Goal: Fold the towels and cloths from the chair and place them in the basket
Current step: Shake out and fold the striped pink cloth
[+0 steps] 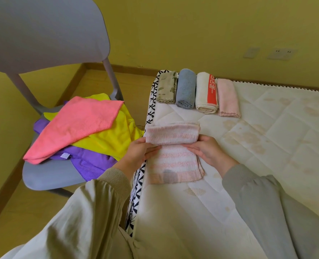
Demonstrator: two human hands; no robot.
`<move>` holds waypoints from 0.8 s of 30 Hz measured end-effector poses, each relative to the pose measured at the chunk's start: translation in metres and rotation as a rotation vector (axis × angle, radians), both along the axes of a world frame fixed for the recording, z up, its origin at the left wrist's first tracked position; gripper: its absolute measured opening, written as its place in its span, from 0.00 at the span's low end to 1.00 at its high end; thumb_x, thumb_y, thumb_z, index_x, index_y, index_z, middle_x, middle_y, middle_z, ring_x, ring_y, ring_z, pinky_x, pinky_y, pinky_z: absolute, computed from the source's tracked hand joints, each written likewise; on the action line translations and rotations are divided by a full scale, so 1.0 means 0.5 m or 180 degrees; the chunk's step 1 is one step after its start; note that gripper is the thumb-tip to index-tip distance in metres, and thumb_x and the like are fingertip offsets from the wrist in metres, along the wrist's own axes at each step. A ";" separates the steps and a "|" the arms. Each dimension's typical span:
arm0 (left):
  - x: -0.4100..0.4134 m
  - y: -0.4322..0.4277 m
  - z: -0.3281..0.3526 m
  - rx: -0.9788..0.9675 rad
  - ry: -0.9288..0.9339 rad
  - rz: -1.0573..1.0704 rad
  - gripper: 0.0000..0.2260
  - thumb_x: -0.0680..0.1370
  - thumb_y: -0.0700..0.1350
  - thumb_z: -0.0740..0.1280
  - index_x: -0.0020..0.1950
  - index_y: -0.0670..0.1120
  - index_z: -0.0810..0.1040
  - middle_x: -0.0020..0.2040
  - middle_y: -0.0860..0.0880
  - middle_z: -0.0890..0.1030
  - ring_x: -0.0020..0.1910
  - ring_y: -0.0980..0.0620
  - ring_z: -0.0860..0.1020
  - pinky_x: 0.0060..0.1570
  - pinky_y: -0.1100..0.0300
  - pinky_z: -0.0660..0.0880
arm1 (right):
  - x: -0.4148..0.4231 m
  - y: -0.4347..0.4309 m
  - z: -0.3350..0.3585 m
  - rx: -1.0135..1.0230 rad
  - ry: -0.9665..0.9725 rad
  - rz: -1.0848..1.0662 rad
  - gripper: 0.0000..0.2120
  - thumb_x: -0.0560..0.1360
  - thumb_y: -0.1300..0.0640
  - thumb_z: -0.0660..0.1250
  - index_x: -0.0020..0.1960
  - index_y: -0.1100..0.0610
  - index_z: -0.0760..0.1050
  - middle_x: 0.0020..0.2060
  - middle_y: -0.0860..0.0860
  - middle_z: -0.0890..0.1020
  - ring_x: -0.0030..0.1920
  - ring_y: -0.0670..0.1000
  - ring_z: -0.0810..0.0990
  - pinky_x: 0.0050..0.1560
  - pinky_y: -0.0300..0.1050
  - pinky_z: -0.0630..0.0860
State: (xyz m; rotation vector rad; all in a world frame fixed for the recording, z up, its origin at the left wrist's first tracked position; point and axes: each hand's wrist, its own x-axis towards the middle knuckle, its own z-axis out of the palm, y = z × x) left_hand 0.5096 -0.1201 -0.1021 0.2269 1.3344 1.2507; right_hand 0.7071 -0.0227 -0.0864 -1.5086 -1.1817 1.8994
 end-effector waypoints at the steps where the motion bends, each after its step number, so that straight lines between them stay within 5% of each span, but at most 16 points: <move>1: 0.001 -0.004 -0.002 -0.0013 -0.0010 -0.0028 0.10 0.78 0.31 0.60 0.53 0.41 0.79 0.54 0.40 0.82 0.49 0.47 0.82 0.48 0.58 0.81 | 0.004 -0.003 -0.003 -0.0081 0.0117 -0.0076 0.15 0.77 0.74 0.55 0.59 0.63 0.72 0.52 0.60 0.80 0.51 0.56 0.81 0.56 0.47 0.75; 5: 0.002 -0.014 -0.008 -0.0118 -0.0156 0.0207 0.10 0.78 0.35 0.56 0.46 0.39 0.77 0.55 0.40 0.79 0.54 0.43 0.78 0.57 0.53 0.76 | 0.017 -0.007 -0.019 -0.0555 0.0589 -0.0789 0.10 0.79 0.62 0.55 0.45 0.64 0.73 0.48 0.61 0.79 0.49 0.57 0.79 0.55 0.52 0.76; 8: 0.005 -0.020 -0.017 -0.0329 0.0507 0.0231 0.06 0.76 0.37 0.64 0.39 0.41 0.77 0.45 0.40 0.78 0.45 0.43 0.75 0.49 0.51 0.72 | 0.022 -0.021 -0.025 -0.0232 0.0207 -0.0651 0.06 0.75 0.65 0.65 0.40 0.62 0.75 0.39 0.57 0.78 0.38 0.51 0.79 0.41 0.42 0.76; 12: 0.018 -0.037 -0.011 -0.0475 0.1441 0.0113 0.12 0.71 0.34 0.72 0.51 0.44 0.75 0.41 0.46 0.75 0.39 0.46 0.74 0.45 0.50 0.75 | 0.031 -0.041 -0.027 -0.0014 -0.0175 -0.0744 0.12 0.72 0.73 0.66 0.50 0.60 0.72 0.45 0.58 0.77 0.44 0.54 0.79 0.45 0.48 0.77; 18: 0.042 -0.062 0.001 -0.0840 0.1069 -0.0339 0.24 0.74 0.37 0.71 0.68 0.43 0.67 0.58 0.40 0.76 0.53 0.40 0.78 0.44 0.46 0.79 | 0.039 -0.073 -0.014 -0.0629 -0.0588 -0.0055 0.06 0.76 0.63 0.66 0.52 0.62 0.75 0.45 0.57 0.82 0.45 0.55 0.81 0.42 0.51 0.79; 24: 0.044 -0.083 -0.003 -0.0668 0.1776 -0.0636 0.30 0.73 0.34 0.70 0.73 0.45 0.64 0.38 0.46 0.76 0.34 0.50 0.75 0.41 0.50 0.78 | 0.042 -0.078 -0.016 -0.0007 -0.1098 -0.0053 0.02 0.76 0.64 0.66 0.44 0.61 0.76 0.47 0.59 0.81 0.48 0.59 0.81 0.49 0.59 0.80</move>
